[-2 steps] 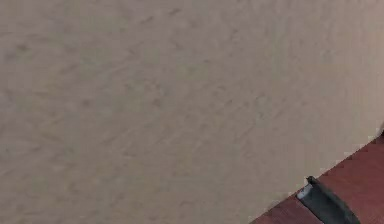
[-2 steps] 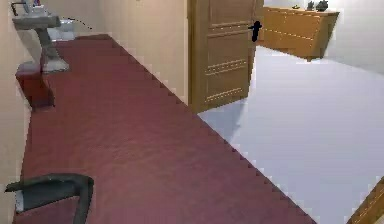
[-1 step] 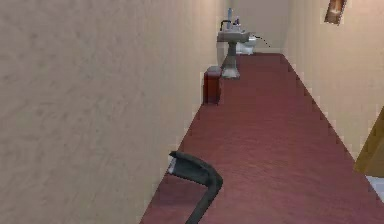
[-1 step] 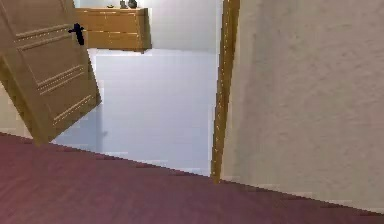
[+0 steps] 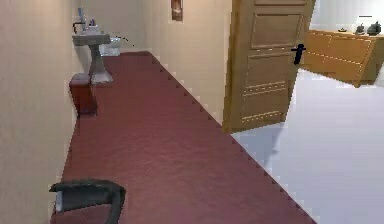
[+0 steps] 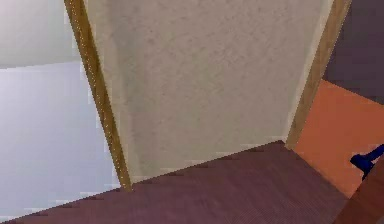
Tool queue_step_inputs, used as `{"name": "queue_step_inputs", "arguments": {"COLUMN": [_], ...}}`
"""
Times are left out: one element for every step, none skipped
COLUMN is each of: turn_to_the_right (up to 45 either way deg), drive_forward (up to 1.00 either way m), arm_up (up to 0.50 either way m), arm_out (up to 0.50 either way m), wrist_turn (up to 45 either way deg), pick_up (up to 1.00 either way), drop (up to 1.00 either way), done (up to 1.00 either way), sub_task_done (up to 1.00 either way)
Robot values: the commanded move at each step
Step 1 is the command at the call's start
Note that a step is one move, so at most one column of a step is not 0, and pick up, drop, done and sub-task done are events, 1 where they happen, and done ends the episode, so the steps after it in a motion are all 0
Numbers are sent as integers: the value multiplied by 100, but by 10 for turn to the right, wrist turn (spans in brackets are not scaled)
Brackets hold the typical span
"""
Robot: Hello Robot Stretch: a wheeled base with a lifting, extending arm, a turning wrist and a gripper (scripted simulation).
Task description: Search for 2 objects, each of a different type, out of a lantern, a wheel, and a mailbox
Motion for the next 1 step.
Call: {"name": "queue_step_inputs", "arguments": {"turn_to_the_right": [0], "drive_forward": [70], "arm_up": [0], "arm_out": [0], "wrist_turn": [0], "pick_up": [0], "drop": [0], "done": [0], "sub_task_done": [0]}}
